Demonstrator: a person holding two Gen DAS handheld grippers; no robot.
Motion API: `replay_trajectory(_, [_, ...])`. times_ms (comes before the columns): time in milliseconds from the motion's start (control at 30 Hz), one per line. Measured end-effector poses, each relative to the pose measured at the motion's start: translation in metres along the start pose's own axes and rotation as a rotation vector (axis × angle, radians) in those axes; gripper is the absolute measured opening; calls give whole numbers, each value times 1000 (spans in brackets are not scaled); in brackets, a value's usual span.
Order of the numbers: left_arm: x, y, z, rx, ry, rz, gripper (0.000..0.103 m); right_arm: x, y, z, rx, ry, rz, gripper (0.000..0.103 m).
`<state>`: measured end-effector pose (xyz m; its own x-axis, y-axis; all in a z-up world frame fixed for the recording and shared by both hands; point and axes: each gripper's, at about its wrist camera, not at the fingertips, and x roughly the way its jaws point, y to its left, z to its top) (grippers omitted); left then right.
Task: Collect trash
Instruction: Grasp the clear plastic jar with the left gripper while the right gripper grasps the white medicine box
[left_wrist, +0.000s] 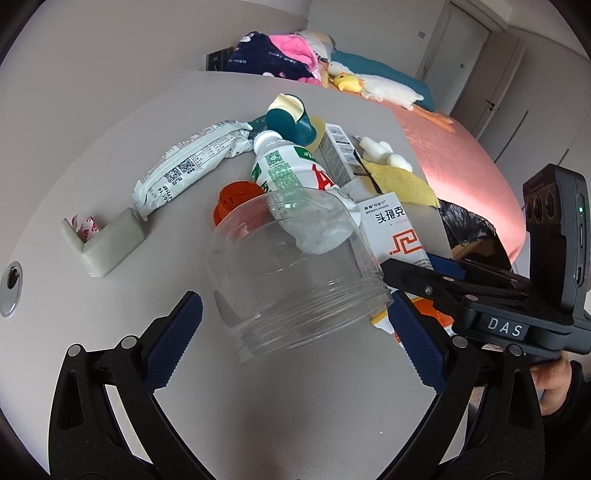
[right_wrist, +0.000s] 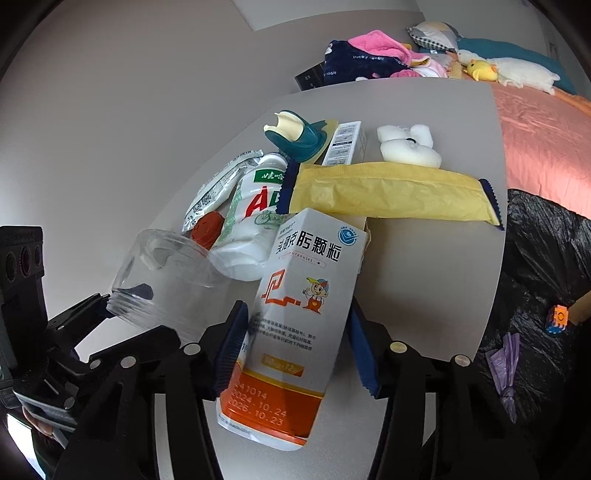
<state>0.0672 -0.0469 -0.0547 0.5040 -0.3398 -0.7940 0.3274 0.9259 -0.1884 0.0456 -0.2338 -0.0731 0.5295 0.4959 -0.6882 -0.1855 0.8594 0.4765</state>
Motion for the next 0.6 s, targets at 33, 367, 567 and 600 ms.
replay_trajectory(33, [2,1,1,-9,0,-2,97,0,0,0,-2,0,7,50])
replay_trajectory(367, [-5,15,2,-64,-90,51,94,-6,3,-1,-14,-20,26,48])
replay_trajectory(567, [-27,15,4,-62,-140,73,94,-20,12,5,-32,-55,45,48])
replay_trajectory(600, [-30,15,5,-65,-148,74,94,-23,14,6,-35,-60,50,48])
